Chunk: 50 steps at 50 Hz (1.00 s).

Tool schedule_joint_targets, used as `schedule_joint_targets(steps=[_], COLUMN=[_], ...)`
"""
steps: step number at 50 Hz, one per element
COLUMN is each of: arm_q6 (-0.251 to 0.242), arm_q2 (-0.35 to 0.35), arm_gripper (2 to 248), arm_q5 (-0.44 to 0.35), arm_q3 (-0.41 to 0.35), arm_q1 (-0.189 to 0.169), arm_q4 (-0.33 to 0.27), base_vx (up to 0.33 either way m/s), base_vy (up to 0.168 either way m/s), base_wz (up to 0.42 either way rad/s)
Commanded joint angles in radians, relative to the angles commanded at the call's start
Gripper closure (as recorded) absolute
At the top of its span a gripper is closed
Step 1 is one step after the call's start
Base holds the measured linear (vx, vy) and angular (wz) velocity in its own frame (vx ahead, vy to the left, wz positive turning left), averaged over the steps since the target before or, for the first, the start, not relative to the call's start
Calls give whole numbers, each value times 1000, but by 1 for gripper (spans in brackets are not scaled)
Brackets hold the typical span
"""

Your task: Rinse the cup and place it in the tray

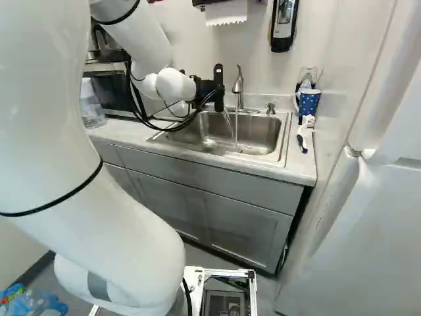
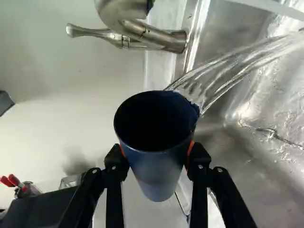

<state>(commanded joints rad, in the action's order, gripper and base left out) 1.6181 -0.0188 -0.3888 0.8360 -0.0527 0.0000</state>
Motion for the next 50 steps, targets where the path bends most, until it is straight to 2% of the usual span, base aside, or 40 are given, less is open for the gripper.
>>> schedule_joint_targets(steps=[9, 50], arm_q6=[95, 95], arm_q2=[0, 0], arm_gripper=[124, 124], arm_q5=[0, 0], arm_q3=[0, 0], arm_q1=[0, 0], arm_q4=[0, 0], base_vx=[0, 0], base_vy=[0, 0], base_wz=[0, 0])
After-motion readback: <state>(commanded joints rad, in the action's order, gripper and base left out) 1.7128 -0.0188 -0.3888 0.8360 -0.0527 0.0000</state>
